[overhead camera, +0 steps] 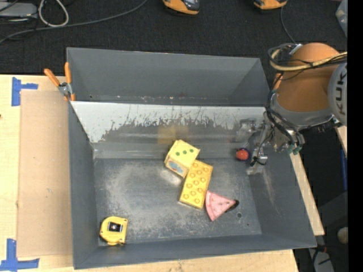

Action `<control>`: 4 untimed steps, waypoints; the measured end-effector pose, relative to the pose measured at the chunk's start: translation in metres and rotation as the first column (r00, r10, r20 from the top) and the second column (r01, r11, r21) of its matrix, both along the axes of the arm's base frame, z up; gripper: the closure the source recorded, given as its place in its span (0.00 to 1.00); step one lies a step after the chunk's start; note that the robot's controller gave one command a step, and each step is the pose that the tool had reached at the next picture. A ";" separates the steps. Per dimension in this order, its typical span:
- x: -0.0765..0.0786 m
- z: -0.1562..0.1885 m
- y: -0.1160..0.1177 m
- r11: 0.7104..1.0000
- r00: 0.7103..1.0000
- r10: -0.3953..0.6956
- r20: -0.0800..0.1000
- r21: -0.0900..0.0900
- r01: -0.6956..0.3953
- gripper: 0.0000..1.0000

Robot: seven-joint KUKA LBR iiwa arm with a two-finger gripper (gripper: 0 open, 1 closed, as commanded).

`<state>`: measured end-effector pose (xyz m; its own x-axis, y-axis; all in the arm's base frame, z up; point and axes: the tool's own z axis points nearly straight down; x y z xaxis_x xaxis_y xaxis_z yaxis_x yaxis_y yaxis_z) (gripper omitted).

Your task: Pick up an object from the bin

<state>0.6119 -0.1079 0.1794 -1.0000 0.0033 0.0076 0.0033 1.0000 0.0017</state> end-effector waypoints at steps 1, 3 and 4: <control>0.002 0.004 0.000 1.000 1.000 0.002 0.007 -0.001 -0.002 0.00; -0.028 -0.052 0.063 0.988 0.988 0.151 0.004 0.001 -0.151 0.00; -0.041 -0.075 0.088 0.999 0.999 0.054 0.005 0.000 -0.054 0.00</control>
Offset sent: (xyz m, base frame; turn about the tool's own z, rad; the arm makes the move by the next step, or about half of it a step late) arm -0.0208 0.0664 -0.0598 -0.2710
